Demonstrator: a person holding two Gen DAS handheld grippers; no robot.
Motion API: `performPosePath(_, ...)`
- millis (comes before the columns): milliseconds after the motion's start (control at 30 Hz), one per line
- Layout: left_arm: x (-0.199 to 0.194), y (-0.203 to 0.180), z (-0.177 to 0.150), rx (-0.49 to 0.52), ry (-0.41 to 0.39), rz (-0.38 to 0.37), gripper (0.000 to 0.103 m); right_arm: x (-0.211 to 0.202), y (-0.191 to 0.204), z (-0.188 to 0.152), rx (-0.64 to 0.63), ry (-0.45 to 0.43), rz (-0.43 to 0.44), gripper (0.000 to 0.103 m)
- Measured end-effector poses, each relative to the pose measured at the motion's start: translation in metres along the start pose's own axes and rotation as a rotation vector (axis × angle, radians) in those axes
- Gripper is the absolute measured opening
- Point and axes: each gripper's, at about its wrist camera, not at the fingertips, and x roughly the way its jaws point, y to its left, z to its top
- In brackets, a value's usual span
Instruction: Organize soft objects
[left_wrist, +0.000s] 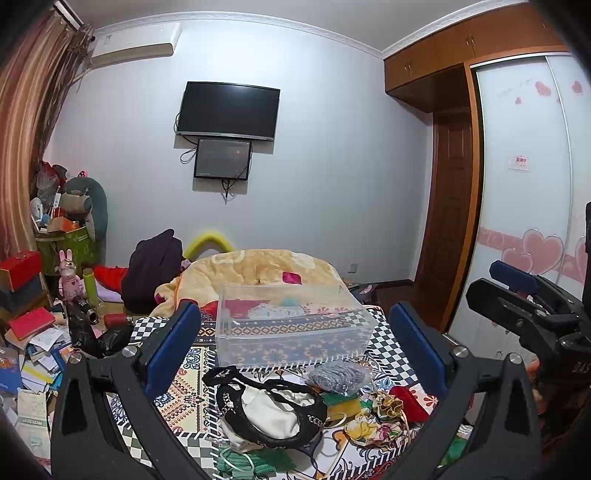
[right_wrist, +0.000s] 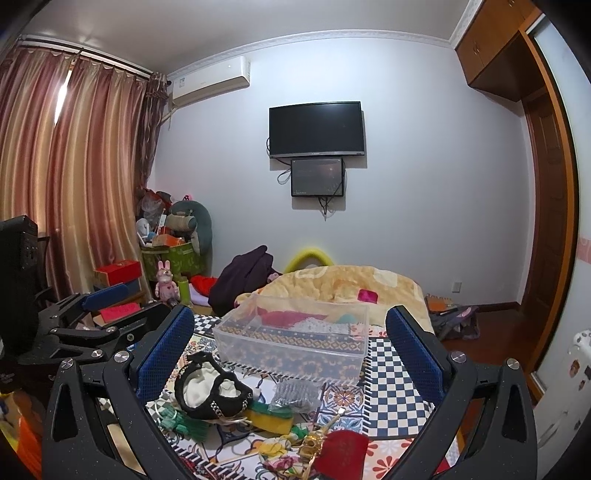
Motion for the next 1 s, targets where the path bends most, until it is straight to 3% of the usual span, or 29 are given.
performPosePath(1000, -0.0026, -0.0035, -0.0013, 0.000, -0.002, -0.011, 0.103, -0.0021, 0.0020, -0.0012, 0.000, -0.015, 0.008, 0.103)
